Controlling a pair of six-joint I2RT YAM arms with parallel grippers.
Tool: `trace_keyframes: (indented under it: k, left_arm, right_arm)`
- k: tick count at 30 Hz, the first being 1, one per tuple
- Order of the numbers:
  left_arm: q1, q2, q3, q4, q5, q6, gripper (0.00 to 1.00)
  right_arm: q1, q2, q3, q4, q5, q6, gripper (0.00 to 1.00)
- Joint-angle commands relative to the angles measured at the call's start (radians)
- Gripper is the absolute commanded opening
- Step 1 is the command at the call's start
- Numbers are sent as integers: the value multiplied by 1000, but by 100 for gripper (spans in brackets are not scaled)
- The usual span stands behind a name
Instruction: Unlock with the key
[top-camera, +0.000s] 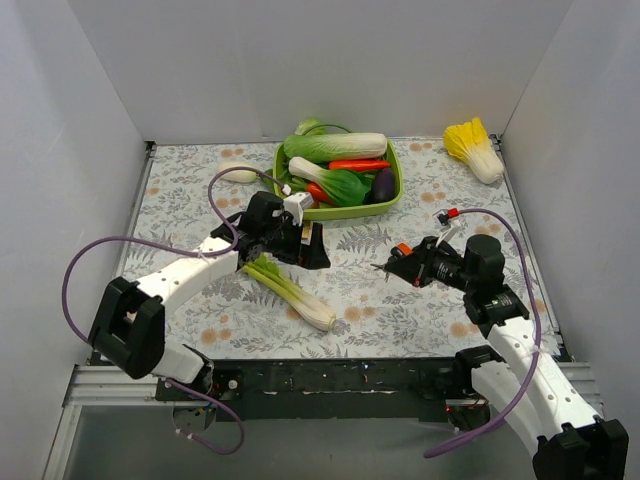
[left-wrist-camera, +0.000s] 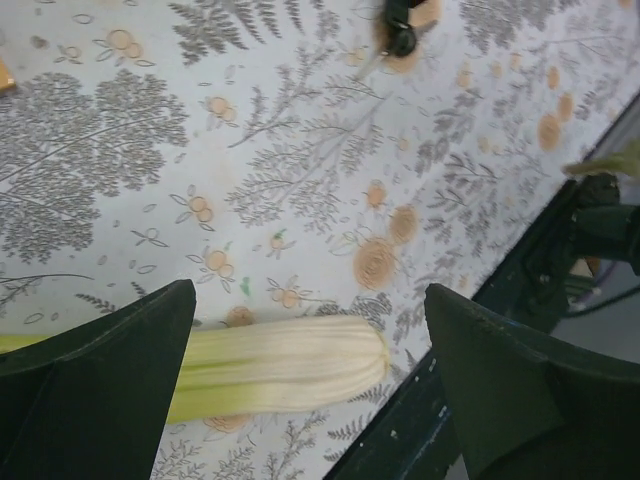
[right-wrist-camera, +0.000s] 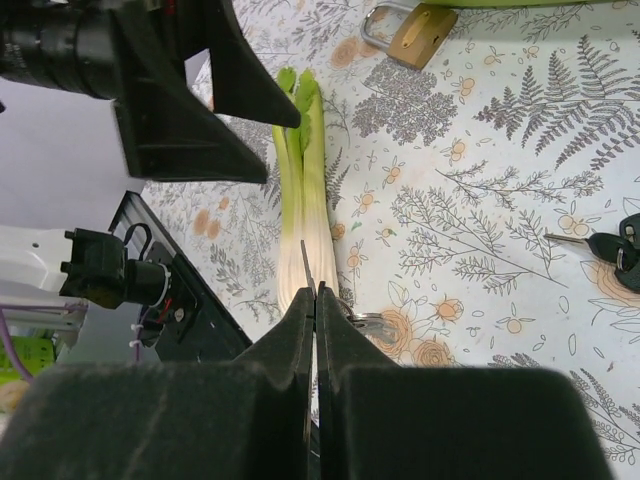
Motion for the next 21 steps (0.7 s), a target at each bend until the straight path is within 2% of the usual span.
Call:
trace_keyframes:
  k: [1, 6, 10, 12, 21]
  left_arm:
    - [11, 95, 93, 17, -203, -11, 98]
    - [33, 215, 208, -13, -232, -4, 98]
    - [41, 290, 260, -35, -472, 48, 98]
    - [47, 332, 286, -46, -537, 64, 98]
    - [54, 453, 346, -30, -515, 150, 98]
  right_arm:
    - [-14, -19, 3, 3, -36, 2, 1]
    - [-17, -60, -26, 9, -36, 24, 1]
    - [-17, -90, -58, 9, -39, 48, 1]
    - [-18, -106, -70, 9, -37, 51, 1]
    - [-21, -151, -141, 64, -48, 95, 1]
